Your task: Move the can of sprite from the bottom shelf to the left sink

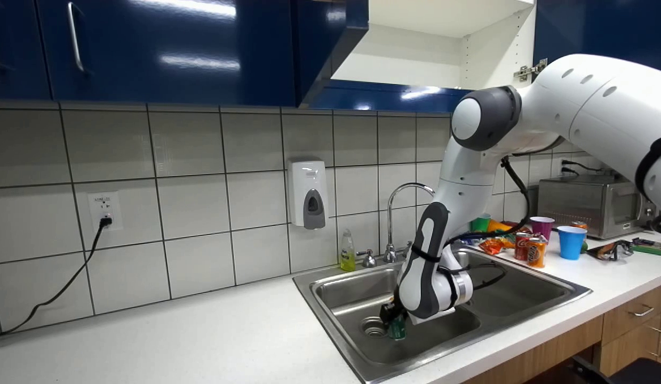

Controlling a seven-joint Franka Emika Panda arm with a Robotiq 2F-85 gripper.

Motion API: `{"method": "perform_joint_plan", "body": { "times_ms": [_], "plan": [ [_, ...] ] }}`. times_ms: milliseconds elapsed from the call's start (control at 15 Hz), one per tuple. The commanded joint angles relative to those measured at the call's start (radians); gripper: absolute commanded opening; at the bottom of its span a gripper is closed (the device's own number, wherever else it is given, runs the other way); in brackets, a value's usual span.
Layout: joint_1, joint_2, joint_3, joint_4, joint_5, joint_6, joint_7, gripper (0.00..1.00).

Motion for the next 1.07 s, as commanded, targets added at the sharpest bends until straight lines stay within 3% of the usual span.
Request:
{"method": "perform_joint_plan", "body": {
  "times_ms": [0, 933, 1000],
  "plan": [
    [0.015, 0.012, -0.008, 0.035, 0.006, -0.001, -0.012, 0.38],
    [0.033, 0.061, -0.018, 0.07, 0.009, -0.002, -0.012, 0.38],
    [0.031, 0.062, -0.016, 0.071, 0.008, -0.001, -0.012, 0.88]
  ]
}}
